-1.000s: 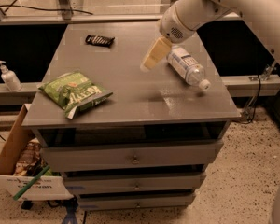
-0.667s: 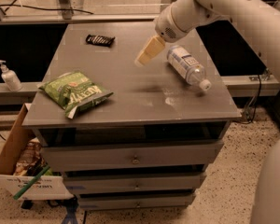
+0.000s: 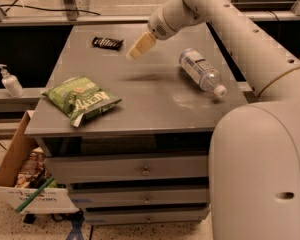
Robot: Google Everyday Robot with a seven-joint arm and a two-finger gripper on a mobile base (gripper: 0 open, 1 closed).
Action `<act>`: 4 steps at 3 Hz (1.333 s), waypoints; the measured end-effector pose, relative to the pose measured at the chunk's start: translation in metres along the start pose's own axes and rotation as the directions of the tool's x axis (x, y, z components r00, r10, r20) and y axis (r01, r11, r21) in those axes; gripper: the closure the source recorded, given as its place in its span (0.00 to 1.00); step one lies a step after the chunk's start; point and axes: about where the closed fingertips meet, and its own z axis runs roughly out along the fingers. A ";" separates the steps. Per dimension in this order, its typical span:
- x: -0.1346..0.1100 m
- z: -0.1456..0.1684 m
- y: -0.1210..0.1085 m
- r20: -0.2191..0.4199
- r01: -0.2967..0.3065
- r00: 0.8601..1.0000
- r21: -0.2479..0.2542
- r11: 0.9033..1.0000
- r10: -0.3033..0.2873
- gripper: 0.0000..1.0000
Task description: Move rxbar chocolate near blue plastic bottle
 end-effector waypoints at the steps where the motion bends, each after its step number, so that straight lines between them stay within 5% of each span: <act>1: -0.011 0.027 -0.009 0.028 -0.015 0.999 -0.017 1.000 0.015 0.00; 4: -0.039 0.068 0.008 0.086 -0.059 0.994 -0.073 0.996 0.066 0.00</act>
Offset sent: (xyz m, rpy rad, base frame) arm 0.0456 0.0537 -0.0115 0.0815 0.0337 0.0120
